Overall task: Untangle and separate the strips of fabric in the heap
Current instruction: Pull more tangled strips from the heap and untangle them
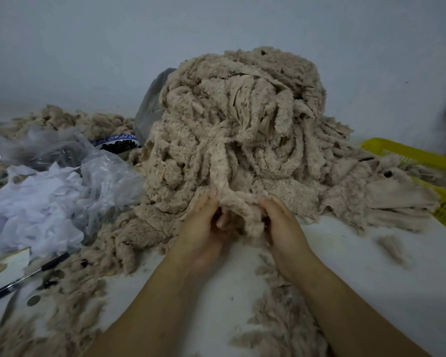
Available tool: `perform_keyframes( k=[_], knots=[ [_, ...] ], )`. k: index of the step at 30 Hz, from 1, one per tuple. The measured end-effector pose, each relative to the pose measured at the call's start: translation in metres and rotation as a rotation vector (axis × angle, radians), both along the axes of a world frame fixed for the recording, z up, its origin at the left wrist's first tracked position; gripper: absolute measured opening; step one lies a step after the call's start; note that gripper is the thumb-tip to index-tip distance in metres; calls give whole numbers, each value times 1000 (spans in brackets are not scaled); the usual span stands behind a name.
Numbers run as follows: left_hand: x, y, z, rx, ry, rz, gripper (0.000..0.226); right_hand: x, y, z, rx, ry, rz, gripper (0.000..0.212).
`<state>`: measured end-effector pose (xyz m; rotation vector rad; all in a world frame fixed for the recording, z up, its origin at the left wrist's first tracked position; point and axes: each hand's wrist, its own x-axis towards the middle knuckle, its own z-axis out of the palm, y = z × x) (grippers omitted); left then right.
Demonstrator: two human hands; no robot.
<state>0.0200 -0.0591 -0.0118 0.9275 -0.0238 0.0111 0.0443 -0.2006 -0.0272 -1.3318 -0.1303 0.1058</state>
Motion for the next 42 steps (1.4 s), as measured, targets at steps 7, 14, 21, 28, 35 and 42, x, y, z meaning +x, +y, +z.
perform_keyframes(
  k=[7, 14, 21, 28, 35, 42],
  knots=[
    [-4, -3, -3, 214, 95, 8, 49, -6, 1, -4, -442, -375, 21, 24],
    [-2, -1, -5, 328, 180, 104, 11, -14, 6, -4, -536, -417, 176, 29],
    [-5, 0, 1, 183, 166, 65, 8, -12, 4, -4, -516, -199, 122, 42],
    [-18, -9, -4, 1100, -302, -90, 27, -5, -3, 1, -254, -95, 21, 39],
    [-23, -14, -7, 1252, -481, -300, 35, -1, -7, 9, -232, 13, -21, 18],
    [-1, -3, -7, 487, 106, 100, 38, -10, 4, 8, -709, -477, 117, 34]
  ],
)
